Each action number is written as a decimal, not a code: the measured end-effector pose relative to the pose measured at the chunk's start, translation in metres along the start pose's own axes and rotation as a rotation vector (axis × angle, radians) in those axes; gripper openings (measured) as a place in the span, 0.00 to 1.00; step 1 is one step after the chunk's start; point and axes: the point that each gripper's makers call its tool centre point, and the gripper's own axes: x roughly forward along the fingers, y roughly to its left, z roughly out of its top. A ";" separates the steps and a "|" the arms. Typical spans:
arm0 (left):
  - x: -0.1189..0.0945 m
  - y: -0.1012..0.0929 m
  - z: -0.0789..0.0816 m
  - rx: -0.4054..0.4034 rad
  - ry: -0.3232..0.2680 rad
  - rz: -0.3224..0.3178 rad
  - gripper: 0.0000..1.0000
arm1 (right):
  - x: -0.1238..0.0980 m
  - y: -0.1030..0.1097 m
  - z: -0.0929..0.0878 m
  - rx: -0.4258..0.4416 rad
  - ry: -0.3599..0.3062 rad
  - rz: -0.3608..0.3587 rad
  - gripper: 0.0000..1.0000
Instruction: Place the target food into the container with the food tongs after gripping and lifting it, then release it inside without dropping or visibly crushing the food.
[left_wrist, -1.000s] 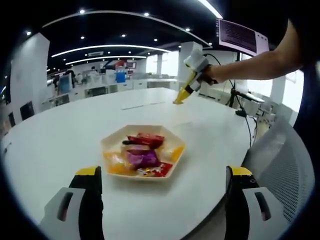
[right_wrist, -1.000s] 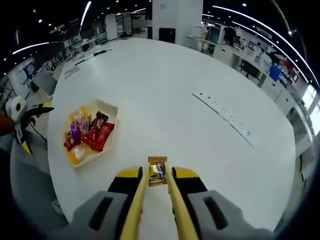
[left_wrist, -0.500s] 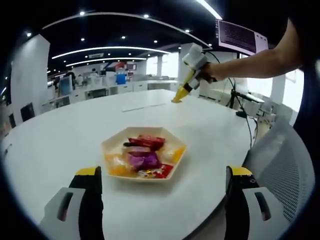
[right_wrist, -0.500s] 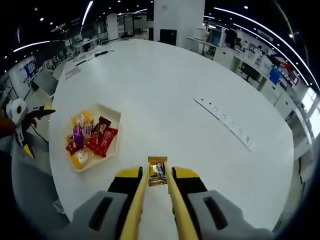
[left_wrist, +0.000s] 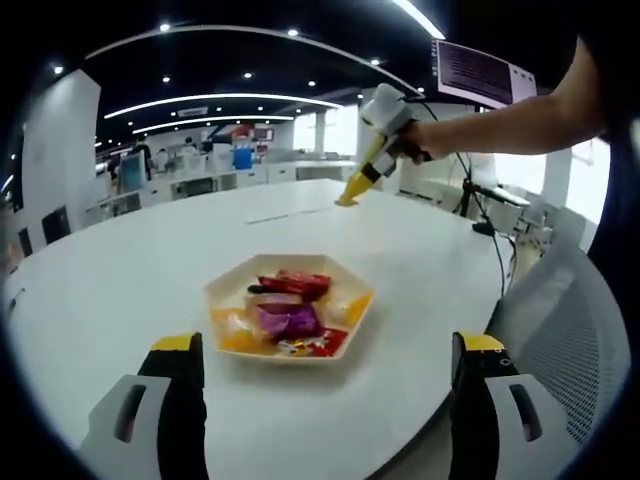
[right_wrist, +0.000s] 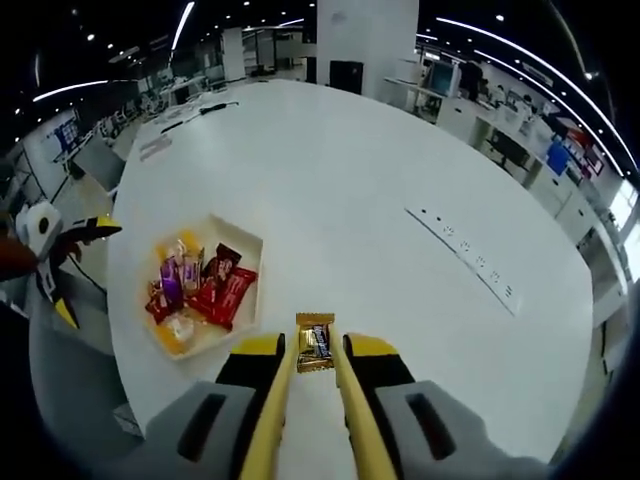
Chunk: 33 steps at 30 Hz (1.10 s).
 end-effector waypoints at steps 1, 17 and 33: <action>0.000 0.000 0.000 0.000 0.000 0.000 1.00 | 0.001 0.002 0.002 -0.001 -0.001 0.002 0.22; 0.000 0.002 0.000 0.003 -0.001 0.010 0.99 | 0.020 0.039 0.031 -0.025 -0.024 0.053 0.22; -0.001 0.005 0.000 0.000 -0.004 0.021 0.99 | 0.039 0.093 0.065 -0.081 -0.047 0.124 0.22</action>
